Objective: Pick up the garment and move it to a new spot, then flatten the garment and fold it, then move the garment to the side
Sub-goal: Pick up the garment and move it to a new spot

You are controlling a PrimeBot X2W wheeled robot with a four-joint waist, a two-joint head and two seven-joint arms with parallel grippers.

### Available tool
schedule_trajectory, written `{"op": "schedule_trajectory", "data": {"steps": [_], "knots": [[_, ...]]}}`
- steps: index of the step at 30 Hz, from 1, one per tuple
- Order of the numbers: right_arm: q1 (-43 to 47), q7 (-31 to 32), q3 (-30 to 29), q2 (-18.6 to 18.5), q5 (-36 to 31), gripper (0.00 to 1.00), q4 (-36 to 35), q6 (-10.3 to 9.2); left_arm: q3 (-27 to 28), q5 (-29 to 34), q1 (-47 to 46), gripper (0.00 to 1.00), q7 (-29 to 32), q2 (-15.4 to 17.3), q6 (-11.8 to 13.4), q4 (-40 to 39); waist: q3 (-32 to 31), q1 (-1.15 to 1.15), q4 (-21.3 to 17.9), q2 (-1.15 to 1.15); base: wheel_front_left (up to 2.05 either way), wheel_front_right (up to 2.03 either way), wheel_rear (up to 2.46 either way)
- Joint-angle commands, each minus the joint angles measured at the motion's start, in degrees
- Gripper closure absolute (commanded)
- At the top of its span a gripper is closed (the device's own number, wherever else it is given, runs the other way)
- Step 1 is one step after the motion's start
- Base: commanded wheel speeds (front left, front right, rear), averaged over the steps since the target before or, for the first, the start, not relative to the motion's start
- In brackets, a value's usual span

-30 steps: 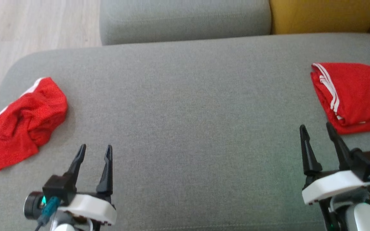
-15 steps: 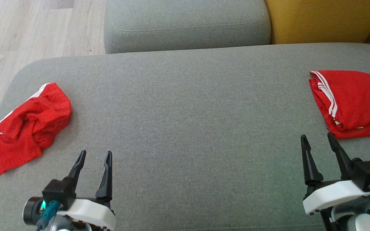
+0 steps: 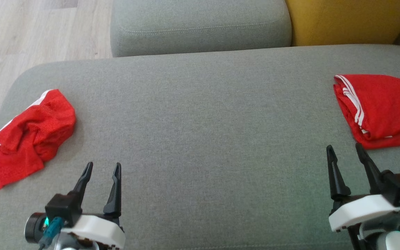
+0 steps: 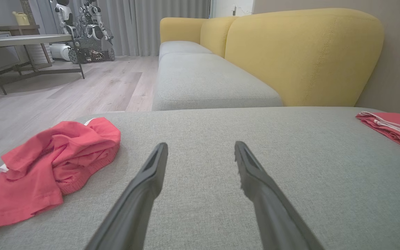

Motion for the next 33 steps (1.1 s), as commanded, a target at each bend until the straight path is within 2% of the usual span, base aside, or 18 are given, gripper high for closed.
{"op": "schedule_trajectory", "data": {"steps": [1,7,10,24,33], "knots": [[-1.5,0.3,1.2,-0.2,-0.3,0.00,-2.5,-0.05,2.0,0.0,-2.1,0.00,0.0,1.0,0.5,-1.9,0.0,0.00,0.0,0.00,0.00,0.00,0.00],[-1.7,0.6,1.3,-0.2,0.1,0.00,-2.6,-0.05,1.7,0.0,-2.4,0.00,-0.1,1.2,0.6,-1.9,0.2,0.00,0.4,0.00,0.00,0.00,0.00],[-1.7,0.8,1.6,-0.2,0.3,0.00,-3.1,-0.05,1.6,-0.2,-2.9,0.00,-0.3,0.9,0.6,-1.7,0.3,0.00,1.9,0.00,0.00,0.00,0.00],[-0.1,0.9,2.4,-0.2,1.3,0.00,-5.4,-0.05,1.9,-0.5,-5.6,0.00,-1.2,1.0,0.8,-0.9,-0.1,0.00,16.4,0.00,0.00,0.00,0.00],[0.1,0.9,3.0,-0.2,1.6,0.00,-5.7,-0.05,2.9,-1.0,-5.6,0.00,-1.7,1.6,1.4,-1.7,-0.3,0.00,21.7,0.00,0.00,0.00,0.00]]}}
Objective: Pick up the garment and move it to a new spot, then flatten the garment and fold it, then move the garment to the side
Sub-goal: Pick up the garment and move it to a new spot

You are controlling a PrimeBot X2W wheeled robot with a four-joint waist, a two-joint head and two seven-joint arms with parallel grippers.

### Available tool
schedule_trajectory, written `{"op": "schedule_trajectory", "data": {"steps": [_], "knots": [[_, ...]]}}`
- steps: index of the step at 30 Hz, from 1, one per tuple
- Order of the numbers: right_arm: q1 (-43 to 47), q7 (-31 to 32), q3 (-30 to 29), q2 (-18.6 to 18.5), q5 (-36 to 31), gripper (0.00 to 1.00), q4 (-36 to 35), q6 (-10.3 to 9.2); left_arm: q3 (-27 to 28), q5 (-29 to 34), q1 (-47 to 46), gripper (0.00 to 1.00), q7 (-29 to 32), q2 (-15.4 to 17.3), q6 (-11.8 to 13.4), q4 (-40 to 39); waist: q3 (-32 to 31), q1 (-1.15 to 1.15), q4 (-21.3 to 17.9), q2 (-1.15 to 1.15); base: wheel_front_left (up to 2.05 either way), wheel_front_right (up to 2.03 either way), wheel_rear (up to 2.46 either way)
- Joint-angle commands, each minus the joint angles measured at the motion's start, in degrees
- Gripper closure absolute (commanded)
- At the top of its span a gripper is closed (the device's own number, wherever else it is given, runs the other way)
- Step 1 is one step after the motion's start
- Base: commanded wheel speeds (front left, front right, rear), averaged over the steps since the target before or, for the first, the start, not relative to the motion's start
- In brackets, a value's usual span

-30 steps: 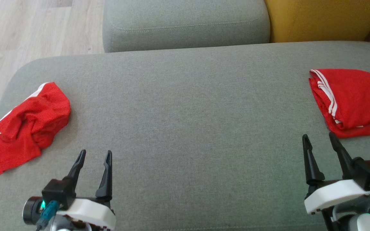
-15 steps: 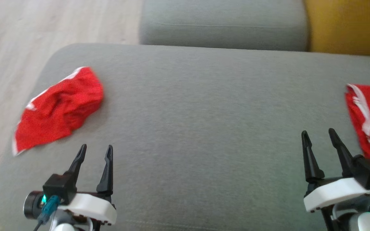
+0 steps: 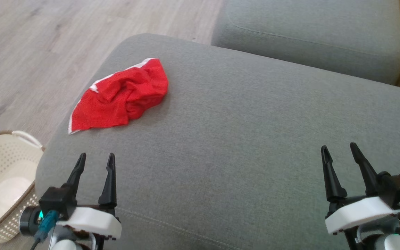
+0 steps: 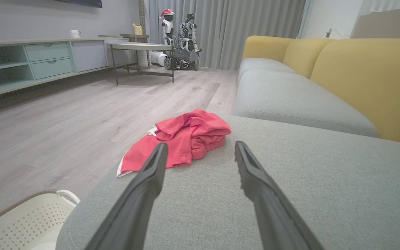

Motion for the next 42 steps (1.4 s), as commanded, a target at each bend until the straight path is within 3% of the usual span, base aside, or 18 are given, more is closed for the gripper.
{"op": "schedule_trajectory", "data": {"steps": [1,19,28,34,42], "knots": [[-1.3,-0.1,1.4,-0.3,0.5,0.00,-2.4,-0.05,2.6,-0.5,-3.4,0.00,-0.7,1.1,0.4,-2.2,-0.1,0.00,0.9,0.00,0.00,0.00,0.00],[-2.0,0.4,1.6,-0.3,0.6,0.00,-2.6,-0.05,2.3,-0.4,-5.1,0.00,-1.3,0.7,0.7,-3.3,0.9,0.00,1.0,0.00,0.00,0.00,0.00],[-7.3,3.0,3.7,-0.8,-2.1,0.00,-6.1,-0.05,4.7,-1.0,-17.7,0.00,-1.7,-1.4,-0.8,-1.0,10.2,0.00,-3.9,0.00,0.00,0.00,0.00],[-11.0,4.5,4.3,-3.0,-2.5,0.00,-8.2,-0.05,5.8,-2.5,-31.3,0.00,-1.6,-1.3,-4.1,9.2,17.9,0.00,-7.3,0.00,0.00,0.00,0.00],[-14.8,4.1,6.3,-4.4,-1.5,0.00,-7.6,-0.05,5.9,-3.3,-46.5,0.00,3.4,2.1,-7.6,35.0,23.9,0.00,-11.7,0.00,0.00,0.00,0.00]]}}
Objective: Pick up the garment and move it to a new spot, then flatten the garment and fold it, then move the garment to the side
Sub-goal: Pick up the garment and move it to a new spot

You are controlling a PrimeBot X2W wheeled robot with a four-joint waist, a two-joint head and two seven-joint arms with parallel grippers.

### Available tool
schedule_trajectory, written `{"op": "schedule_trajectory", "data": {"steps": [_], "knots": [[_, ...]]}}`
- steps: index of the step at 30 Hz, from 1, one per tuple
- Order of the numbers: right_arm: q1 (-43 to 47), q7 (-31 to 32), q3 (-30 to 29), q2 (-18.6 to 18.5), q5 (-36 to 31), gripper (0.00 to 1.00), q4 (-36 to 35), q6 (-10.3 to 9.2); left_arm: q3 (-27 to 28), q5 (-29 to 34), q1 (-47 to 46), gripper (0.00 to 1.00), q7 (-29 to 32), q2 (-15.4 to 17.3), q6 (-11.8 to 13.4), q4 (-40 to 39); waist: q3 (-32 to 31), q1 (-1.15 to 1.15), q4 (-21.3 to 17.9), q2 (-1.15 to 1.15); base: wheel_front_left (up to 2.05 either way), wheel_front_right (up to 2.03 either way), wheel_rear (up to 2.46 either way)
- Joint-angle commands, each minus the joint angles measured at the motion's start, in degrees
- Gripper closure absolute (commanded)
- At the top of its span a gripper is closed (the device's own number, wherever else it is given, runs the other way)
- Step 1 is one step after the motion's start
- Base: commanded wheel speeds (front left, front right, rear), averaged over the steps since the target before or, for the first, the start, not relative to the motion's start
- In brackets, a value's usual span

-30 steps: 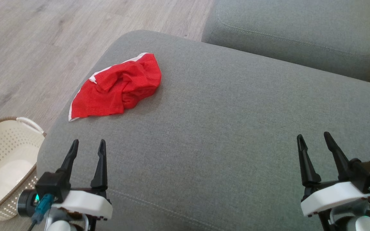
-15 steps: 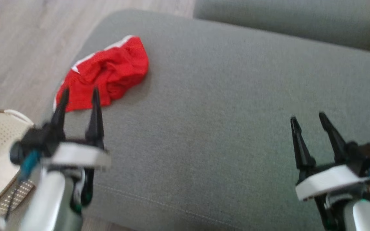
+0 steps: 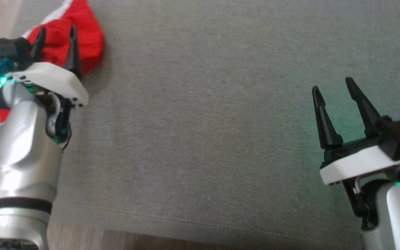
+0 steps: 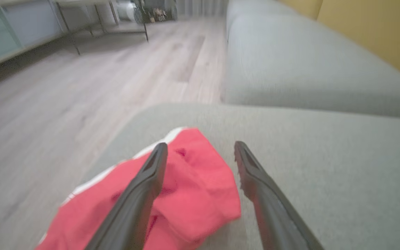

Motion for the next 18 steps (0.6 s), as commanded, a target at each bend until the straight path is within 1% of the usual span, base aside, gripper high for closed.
{"op": "schedule_trajectory", "data": {"steps": [1,5,9,10,11,12,16,17,18], "knots": [[-1.6,-0.5,1.6,-0.6,0.6,0.00,-1.8,-0.05,2.4,-0.6,-2.4,0.00,0.8,3.2,0.0,1.1,2.6,-0.02,-2.9,0.00,0.00,0.00,0.00],[-2.4,-1.2,1.9,-0.6,0.9,0.00,-0.9,-0.05,3.5,-2.1,-6.0,0.00,3.8,4.0,-0.2,12.3,3.4,-0.02,-4.3,0.00,0.00,0.00,0.00],[-2.5,-1.6,1.6,-0.8,1.2,0.00,-0.1,-0.05,4.2,-3.4,-7.9,0.00,5.8,4.7,-0.6,20.0,3.4,-0.02,-4.8,0.00,0.00,0.00,0.00],[-2.5,-1.7,1.6,-0.8,1.3,0.00,0.1,-0.05,4.3,-3.5,-8.3,0.13,5.8,4.8,-0.8,21.3,3.3,-0.02,-4.8,0.00,0.00,0.00,0.00],[-2.5,-1.7,1.4,-0.8,1.3,0.00,0.2,-0.05,4.5,-3.7,-8.6,0.81,4.9,5.1,-0.6,22.3,3.1,-0.02,-4.8,0.00,0.00,0.00,0.00],[-2.5,-1.8,1.3,-0.7,1.3,0.00,0.5,-0.05,4.7,-3.8,-8.8,1.00,4.0,5.2,-0.4,23.1,2.8,-0.02,-4.7,0.00,0.00,0.00,0.00],[-2.2,-2.3,0.8,-0.4,1.3,0.00,1.2,-0.05,4.1,-3.3,-9.0,1.00,-1.8,5.4,-1.2,24.2,0.7,-0.02,-4.0,0.00,0.00,0.00,0.00],[-2.2,-2.3,0.8,-0.4,1.3,0.00,1.2,-0.05,4.1,-3.3,-9.0,1.00,-1.8,5.4,-1.2,24.2,0.7,-0.02,-4.0,0.00,0.00,0.00,0.00],[-2.0,-2.4,0.6,-0.3,1.4,0.00,1.4,-0.05,3.9,-3.0,-8.9,1.00,-3.1,5.5,-1.3,23.8,-0.1,-0.02,-3.8,0.00,0.00,0.00,0.00]]}}
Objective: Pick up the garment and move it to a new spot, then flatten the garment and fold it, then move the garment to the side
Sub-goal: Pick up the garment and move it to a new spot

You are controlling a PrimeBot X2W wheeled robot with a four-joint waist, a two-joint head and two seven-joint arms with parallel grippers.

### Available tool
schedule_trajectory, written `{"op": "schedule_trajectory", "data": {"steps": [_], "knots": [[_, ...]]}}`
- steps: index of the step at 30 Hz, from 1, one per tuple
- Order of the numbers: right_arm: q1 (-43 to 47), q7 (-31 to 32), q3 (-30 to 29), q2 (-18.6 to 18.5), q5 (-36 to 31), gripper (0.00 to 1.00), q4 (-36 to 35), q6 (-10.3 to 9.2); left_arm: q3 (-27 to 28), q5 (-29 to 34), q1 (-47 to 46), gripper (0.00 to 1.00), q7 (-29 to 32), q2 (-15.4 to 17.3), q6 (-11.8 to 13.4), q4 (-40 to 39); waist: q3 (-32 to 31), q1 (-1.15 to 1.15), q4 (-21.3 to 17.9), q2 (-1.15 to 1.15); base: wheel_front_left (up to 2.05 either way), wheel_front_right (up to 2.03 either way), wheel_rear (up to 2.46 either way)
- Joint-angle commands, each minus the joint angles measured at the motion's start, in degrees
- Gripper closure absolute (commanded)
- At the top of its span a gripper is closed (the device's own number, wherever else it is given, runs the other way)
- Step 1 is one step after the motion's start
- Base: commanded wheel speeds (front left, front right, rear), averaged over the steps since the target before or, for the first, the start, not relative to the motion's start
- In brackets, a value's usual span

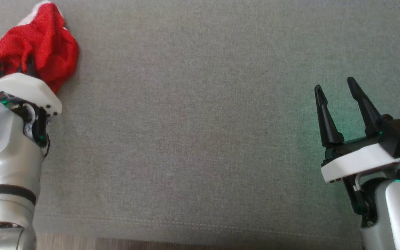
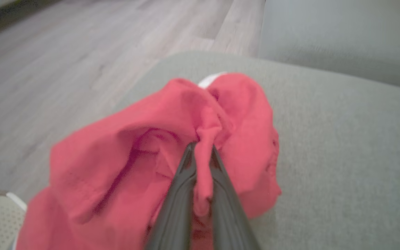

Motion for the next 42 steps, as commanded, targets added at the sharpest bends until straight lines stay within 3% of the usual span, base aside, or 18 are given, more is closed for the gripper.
{"op": "schedule_trajectory", "data": {"steps": [1,4,14,25,33,42], "knots": [[-0.5,-0.5,0.9,-0.2,0.4,0.00,-1.7,-0.05,1.0,0.5,-0.9,1.00,-1.5,3.7,0.1,-2.0,-1.7,0.00,0.6,0.00,0.00,0.00,0.00],[0.2,-0.9,0.6,0.2,0.4,0.00,-1.2,-0.05,1.2,1.4,0.6,1.00,-2.6,4.3,0.3,-6.1,-4.4,0.00,1.0,0.00,0.00,0.00,0.00],[4.3,-1.2,-0.5,1.9,0.4,0.00,-0.1,-0.05,6.4,8.9,20.0,1.00,-2.7,5.2,4.0,-42.2,-13.6,0.00,1.2,0.00,0.00,0.00,0.00],[9.4,-0.7,-1.5,3.1,0.9,0.00,-0.4,-0.05,5.5,12.2,40.6,1.00,-2.7,2.0,3.4,-68.0,-19.0,0.00,-0.8,0.00,0.00,0.00,0.00],[9.2,-0.3,-0.5,3.4,1.5,0.00,-1.2,-0.05,0.5,12.9,43.6,1.00,-2.6,-0.6,1.9,-72.0,-18.2,0.00,-5.8,0.00,0.00,0.00,0.00],[5.8,-1.3,2.1,3.5,3.0,0.00,-0.2,-0.05,-9.7,15.6,33.4,1.00,-2.0,-3.5,-3.2,-61.2,-13.6,0.00,-17.3,0.00,0.00,0.00,0.00]]}}
